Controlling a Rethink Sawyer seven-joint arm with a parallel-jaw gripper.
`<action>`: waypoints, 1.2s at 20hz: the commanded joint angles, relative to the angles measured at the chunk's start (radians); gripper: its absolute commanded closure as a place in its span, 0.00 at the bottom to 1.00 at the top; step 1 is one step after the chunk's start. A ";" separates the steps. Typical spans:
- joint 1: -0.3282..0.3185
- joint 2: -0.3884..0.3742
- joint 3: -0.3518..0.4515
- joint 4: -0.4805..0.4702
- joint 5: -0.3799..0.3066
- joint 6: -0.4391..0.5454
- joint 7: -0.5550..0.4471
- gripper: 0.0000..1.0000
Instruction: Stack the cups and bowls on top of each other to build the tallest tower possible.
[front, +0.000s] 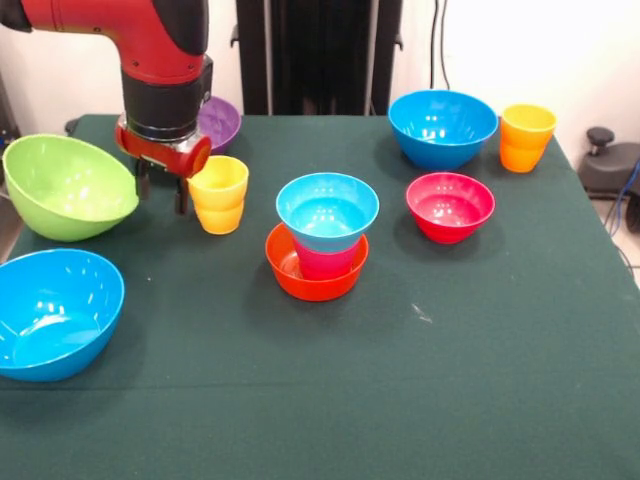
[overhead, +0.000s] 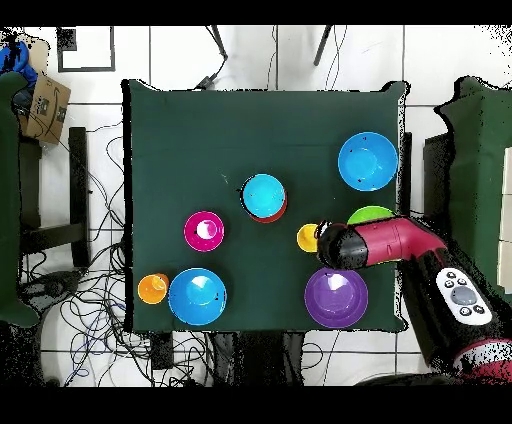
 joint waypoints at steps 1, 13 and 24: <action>0.032 0.011 -0.047 0.037 -0.072 -0.023 -0.100 0.00; 0.016 -0.090 0.005 0.082 0.044 0.072 -0.192 0.00; 0.028 -0.156 0.013 0.110 0.100 0.122 -0.215 0.00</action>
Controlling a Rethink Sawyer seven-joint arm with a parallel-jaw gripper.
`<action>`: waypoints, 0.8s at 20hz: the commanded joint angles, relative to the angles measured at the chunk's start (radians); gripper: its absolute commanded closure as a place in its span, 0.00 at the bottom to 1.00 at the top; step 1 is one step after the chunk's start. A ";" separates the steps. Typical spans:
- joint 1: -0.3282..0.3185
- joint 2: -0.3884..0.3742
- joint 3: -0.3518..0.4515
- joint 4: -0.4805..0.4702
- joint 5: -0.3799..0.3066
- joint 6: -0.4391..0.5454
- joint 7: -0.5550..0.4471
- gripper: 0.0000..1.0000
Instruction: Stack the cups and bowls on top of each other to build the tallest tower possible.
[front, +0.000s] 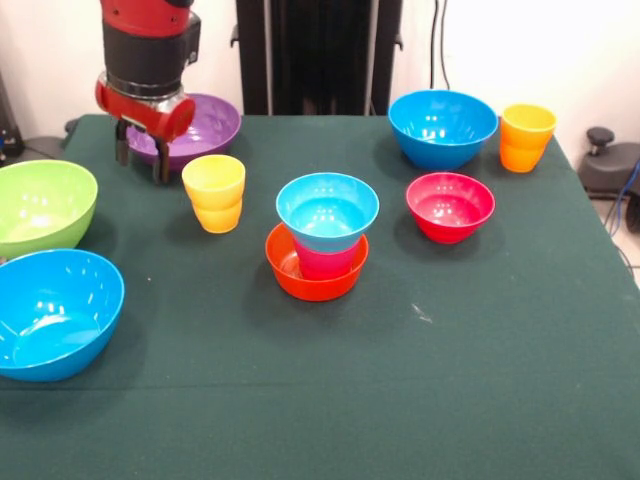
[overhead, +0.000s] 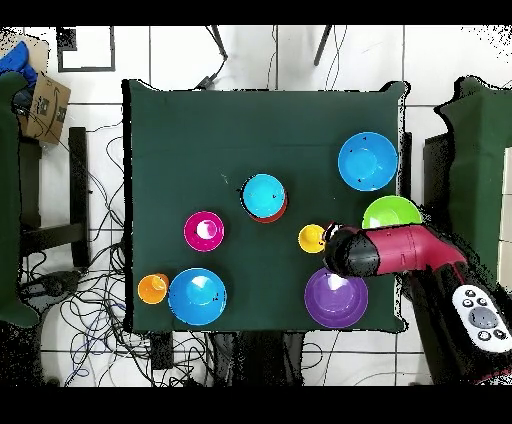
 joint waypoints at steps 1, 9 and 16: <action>0.027 -0.039 0.037 0.054 0.037 0.123 -0.220 0.00; -0.001 -0.069 0.073 0.053 0.054 0.136 -0.290 0.00; -0.070 0.038 0.159 0.052 0.006 0.102 -0.426 0.00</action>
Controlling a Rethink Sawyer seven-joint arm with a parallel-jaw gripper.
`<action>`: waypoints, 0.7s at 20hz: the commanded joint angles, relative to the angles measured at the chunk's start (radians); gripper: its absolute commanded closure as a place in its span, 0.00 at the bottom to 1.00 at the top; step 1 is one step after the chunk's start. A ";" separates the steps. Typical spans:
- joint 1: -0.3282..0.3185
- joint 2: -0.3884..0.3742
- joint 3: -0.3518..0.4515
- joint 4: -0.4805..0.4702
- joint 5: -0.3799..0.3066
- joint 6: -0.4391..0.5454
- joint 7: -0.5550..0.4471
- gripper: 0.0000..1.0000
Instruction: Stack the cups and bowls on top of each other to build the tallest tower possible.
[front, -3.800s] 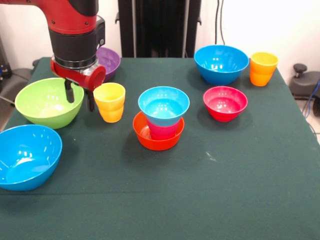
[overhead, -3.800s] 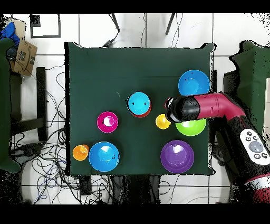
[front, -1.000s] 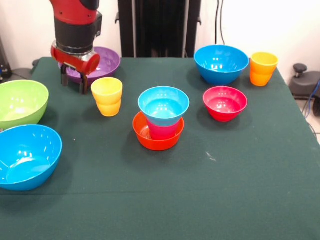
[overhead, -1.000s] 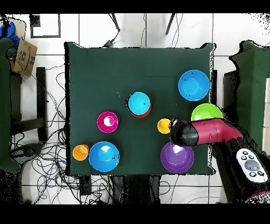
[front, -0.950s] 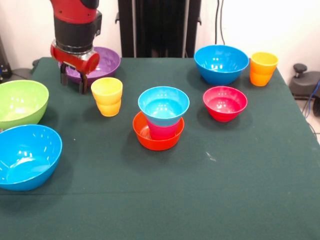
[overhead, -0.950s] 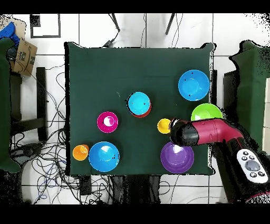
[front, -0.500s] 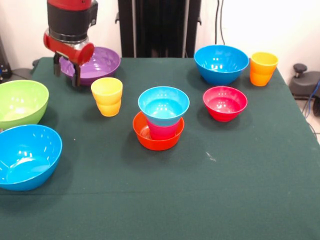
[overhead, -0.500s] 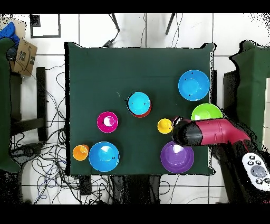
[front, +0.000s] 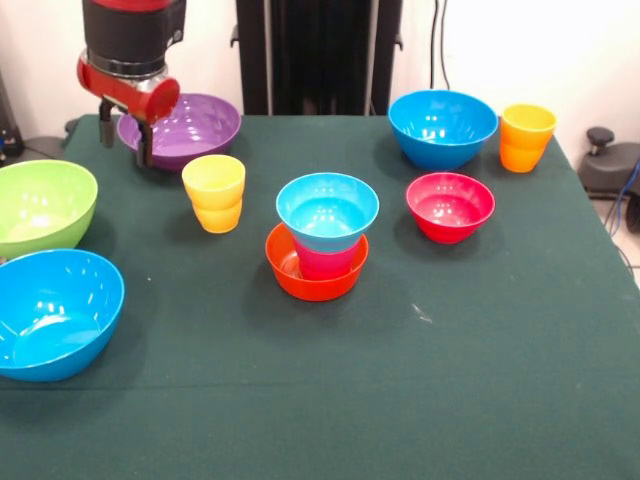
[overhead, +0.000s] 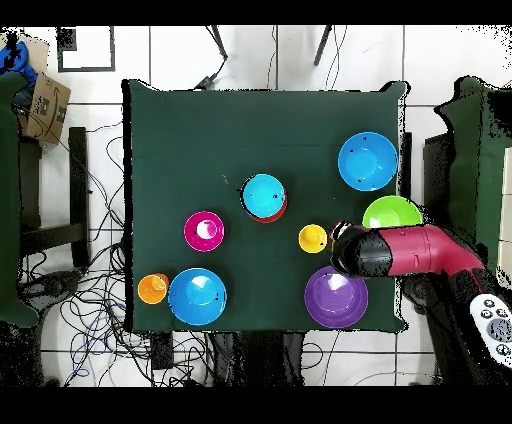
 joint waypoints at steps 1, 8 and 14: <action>-0.038 0.100 0.132 0.045 -0.035 0.046 -0.434 0.00; -0.097 0.159 0.155 0.058 -0.048 0.034 -0.495 0.00; -0.123 0.147 0.181 0.090 -0.036 0.032 -0.566 0.00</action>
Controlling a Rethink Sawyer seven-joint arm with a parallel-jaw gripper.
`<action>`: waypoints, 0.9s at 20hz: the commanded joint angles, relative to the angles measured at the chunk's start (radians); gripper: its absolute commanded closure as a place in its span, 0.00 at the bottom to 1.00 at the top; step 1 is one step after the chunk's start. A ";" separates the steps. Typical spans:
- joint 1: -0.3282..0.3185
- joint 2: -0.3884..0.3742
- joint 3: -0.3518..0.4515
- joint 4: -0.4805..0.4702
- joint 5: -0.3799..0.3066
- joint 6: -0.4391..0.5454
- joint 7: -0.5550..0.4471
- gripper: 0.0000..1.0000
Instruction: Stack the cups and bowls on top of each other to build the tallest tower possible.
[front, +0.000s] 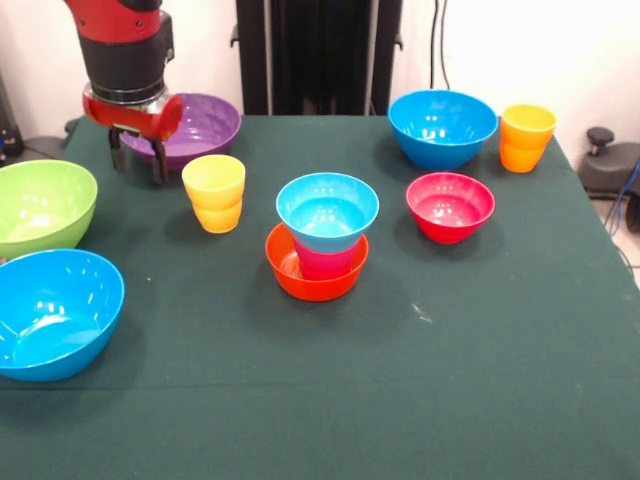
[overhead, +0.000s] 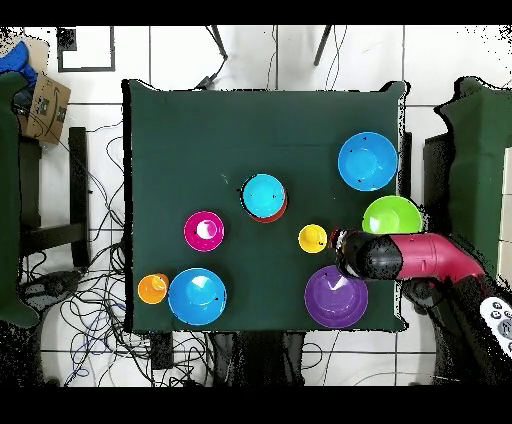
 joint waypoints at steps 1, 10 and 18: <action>0.013 0.013 0.092 0.096 -0.022 0.039 -0.302 0.00; -0.010 -0.271 0.254 0.149 0.221 0.266 -0.435 0.00; 0.055 -0.280 0.257 0.063 0.210 0.260 -0.329 0.00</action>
